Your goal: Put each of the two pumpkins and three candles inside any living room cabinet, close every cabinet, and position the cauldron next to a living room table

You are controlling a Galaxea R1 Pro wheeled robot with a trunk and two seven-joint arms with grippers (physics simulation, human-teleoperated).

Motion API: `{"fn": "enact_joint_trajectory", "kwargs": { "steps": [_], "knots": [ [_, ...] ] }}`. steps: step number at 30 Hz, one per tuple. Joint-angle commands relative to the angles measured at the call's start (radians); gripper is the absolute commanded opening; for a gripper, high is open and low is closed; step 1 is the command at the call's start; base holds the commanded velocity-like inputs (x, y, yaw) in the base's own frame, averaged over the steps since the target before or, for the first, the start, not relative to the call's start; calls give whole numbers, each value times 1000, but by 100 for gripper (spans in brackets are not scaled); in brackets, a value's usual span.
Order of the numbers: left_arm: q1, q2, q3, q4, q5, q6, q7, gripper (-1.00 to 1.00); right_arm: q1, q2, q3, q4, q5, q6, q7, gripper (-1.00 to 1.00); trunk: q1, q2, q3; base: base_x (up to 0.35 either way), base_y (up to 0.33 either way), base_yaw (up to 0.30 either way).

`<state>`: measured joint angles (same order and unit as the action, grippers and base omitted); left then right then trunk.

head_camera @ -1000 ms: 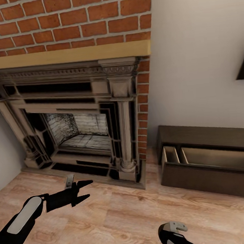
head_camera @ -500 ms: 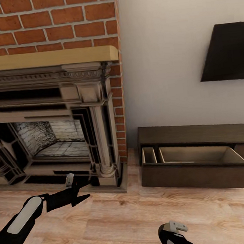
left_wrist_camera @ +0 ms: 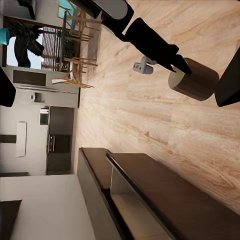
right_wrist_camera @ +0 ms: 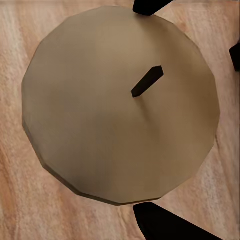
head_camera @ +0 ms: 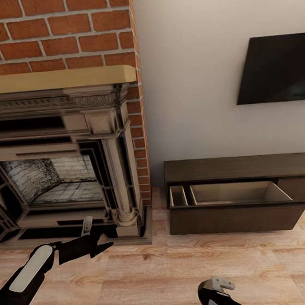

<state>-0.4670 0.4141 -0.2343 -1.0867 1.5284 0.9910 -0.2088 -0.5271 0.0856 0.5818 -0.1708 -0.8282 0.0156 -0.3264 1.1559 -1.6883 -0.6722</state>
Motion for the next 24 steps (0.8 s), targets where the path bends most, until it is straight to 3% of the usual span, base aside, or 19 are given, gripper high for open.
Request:
{"fn": "enact_joint_trajectory", "kwargs": {
  "steps": [1,24],
  "knots": [
    [-1,1,-2,1,-8,0,-10,100,-1,-1,9,-1,-10,2,-4,-100,-4,7,1,0,0,-2],
    [-1,0,-2,1,-9,0,-9,100,-1,-4,8,-1,-12,-1,0,-100,-92,168,64,0,0,0]
  ]
}}
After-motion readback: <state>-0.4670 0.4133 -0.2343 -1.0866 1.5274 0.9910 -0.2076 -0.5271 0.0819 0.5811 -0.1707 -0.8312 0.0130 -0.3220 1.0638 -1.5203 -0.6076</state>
